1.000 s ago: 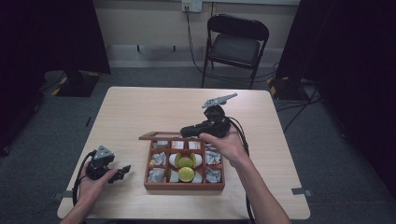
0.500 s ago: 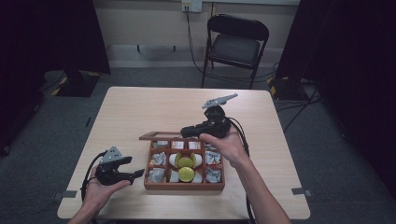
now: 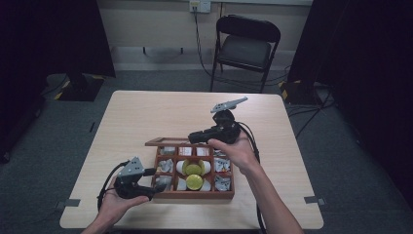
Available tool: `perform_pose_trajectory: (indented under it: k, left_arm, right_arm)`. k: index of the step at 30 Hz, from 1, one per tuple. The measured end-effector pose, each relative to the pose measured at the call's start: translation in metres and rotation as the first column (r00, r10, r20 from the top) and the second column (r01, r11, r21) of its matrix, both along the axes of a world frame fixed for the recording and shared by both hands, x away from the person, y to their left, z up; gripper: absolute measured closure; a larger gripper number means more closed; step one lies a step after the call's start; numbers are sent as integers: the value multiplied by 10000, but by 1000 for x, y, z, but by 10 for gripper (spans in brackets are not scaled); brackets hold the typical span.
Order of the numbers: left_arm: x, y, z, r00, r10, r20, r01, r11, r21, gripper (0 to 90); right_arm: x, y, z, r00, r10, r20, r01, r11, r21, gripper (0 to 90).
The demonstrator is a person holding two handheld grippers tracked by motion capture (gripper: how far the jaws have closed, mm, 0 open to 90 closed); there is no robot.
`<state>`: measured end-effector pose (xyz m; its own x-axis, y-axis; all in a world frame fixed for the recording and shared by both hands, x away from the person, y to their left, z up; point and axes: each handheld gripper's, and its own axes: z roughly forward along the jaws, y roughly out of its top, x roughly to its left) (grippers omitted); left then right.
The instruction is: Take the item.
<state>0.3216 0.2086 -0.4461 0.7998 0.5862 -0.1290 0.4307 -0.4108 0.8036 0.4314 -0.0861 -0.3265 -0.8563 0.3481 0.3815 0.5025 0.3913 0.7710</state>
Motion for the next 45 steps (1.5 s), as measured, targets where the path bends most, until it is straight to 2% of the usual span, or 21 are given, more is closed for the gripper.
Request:
perform_pose_trajectory:
  k: [4,10,14,17,21,28,33,37,39,40,41,42,43,45]
  left_arm:
    - [0,-8,2,9999,-146,18,146,9998,-155,310]
    - [2,-29,4,9979,-650,4,650,9978,-134,328]
    - [3,-49,6,9948,-1016,17,1016,9947,-141,327]
    - [6,-58,5,9922,-1249,-17,1250,9921,111,327]
    - [11,-68,4,9898,-1419,-156,1422,9897,141,333]
    - [19,-81,3,9870,-1581,-296,1587,9871,190,350]
    - [28,-91,-1,9824,-1766,-608,1784,9836,255,363]
    - [32,-96,-4,9842,-1632,-686,1673,9842,587,363]
    - [34,-96,-5,9852,-1552,-732,1593,9857,540,365]
    - [36,-97,-5,9840,-1581,-821,1630,9850,572,368]
    - [39,-97,-5,9807,-1733,-901,1799,9812,703,368]
    - [39,-98,-5,9798,-1734,-993,1806,9812,685,375]
    - [42,-100,-5,9796,-1797,-896,1869,9790,808,375]
    - [43,-102,-6,9787,-1754,-1065,1853,9785,910,375]
  right_arm:
    - [1,0,0,10000,-3,11,3,10000,2,820]
    - [1,0,1,10000,-13,7,13,10000,-3,821]
    - [1,0,1,10000,-12,5,12,10000,4,821]
    - [1,0,1,10000,-12,5,12,10000,5,821]
    - [1,0,1,10000,-12,5,12,10000,4,821]
    - [1,0,1,10000,-8,12,8,10000,5,821]
    - [1,0,1,10000,-4,18,4,10000,5,821]
    - [1,0,1,10000,-3,21,3,10000,7,822]
    - [1,0,1,10000,-3,23,3,10000,8,822]
    - [1,0,1,10000,-3,21,3,10000,7,822]
    - [1,0,1,10000,2,22,-2,10000,9,822]
    - [1,0,1,10000,6,14,-6,10000,16,822]
    - [1,0,1,10000,8,15,-8,10000,13,822]
    - [1,0,1,10000,8,17,-8,10000,13,822]
